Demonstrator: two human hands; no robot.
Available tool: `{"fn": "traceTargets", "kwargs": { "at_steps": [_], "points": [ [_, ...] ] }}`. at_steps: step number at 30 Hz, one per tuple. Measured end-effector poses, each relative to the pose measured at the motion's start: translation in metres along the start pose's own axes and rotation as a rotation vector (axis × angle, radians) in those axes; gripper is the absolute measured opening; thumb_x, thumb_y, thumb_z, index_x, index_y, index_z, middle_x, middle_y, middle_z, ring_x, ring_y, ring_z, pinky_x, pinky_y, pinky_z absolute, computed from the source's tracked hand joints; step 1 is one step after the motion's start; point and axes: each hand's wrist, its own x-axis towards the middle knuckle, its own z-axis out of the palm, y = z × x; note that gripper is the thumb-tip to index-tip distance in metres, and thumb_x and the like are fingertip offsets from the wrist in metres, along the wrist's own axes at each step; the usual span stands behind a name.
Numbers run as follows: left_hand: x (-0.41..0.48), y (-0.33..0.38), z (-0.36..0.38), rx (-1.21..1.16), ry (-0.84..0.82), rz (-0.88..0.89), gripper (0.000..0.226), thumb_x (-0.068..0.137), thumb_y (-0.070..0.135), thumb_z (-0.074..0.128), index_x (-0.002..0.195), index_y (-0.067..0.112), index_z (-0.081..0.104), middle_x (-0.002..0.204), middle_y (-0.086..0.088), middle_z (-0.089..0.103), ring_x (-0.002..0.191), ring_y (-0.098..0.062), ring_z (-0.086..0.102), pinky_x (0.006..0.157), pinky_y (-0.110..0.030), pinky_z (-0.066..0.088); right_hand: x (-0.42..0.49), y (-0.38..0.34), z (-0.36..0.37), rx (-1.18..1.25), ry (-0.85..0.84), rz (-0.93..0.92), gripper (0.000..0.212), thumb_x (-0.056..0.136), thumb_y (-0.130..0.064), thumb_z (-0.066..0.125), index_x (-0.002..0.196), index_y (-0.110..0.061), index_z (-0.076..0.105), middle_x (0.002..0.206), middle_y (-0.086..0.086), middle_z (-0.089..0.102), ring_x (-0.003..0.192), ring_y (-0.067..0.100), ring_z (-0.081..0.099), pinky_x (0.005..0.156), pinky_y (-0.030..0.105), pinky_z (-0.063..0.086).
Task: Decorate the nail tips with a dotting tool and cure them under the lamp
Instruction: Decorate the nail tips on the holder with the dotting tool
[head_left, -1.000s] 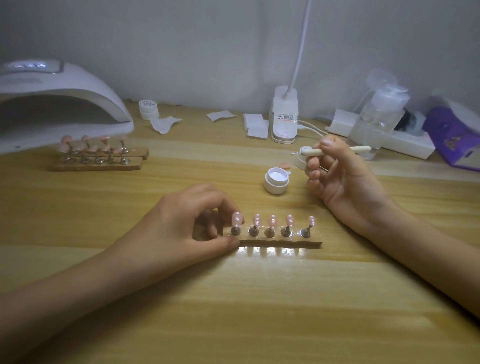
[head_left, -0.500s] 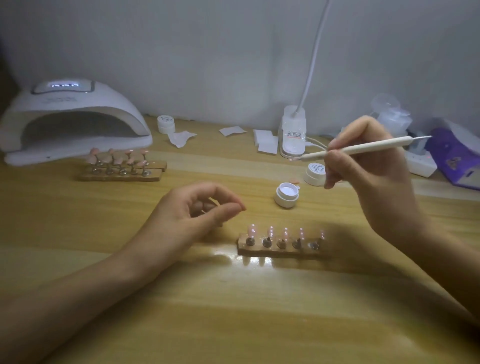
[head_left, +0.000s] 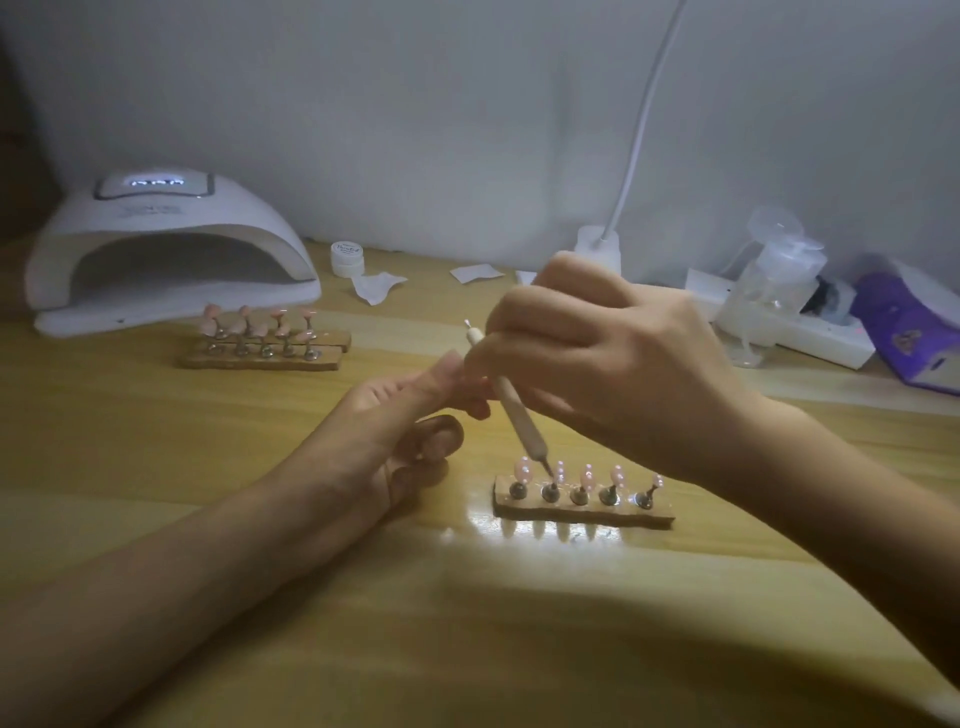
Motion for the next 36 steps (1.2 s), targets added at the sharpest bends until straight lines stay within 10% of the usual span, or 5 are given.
{"fn": "traceTargets", "kwargs": {
  "at_steps": [21, 28, 36],
  "points": [
    [0.005, 0.003, -0.003, -0.185, 0.068, -0.104, 0.009, 0.058, 0.028, 0.080, 0.061, 0.025, 0.072, 0.062, 0.009, 0.052, 0.051, -0.004, 0.042, 0.043, -0.017, 0.036, 0.006, -0.008, -0.010, -0.109, -0.208, -0.163, 0.035, 0.096, -0.004, 0.049, 0.098, -0.028, 0.074, 0.086, -0.007, 0.062, 0.082, 0.013, 0.053, 0.043, 0.026, 0.035],
    [0.003, 0.001, -0.004, -0.177, 0.036, -0.142, 0.018, 0.076, 0.032, 0.064, 0.071, 0.017, 0.072, 0.073, 0.002, 0.060, 0.056, -0.006, 0.054, 0.051, -0.017, 0.050, -0.080, 0.035, -0.029, 0.225, -0.341, 0.411, 0.016, 0.092, -0.021, 0.061, 0.103, -0.027, 0.071, 0.093, -0.012, 0.063, 0.081, 0.007, 0.053, 0.056, 0.036, 0.054],
    [0.006, -0.001, -0.004, -0.092, 0.001, -0.132, 0.021, 0.081, 0.033, 0.062, 0.074, 0.016, 0.073, 0.068, 0.000, 0.055, 0.055, -0.006, 0.052, 0.052, -0.017, 0.048, -0.133, 0.045, -0.028, 0.826, -0.614, 0.708, 0.035, 0.084, -0.021, 0.075, 0.115, -0.036, 0.071, 0.105, -0.013, 0.059, 0.085, 0.002, 0.060, 0.065, 0.007, 0.040]
  ]
}}
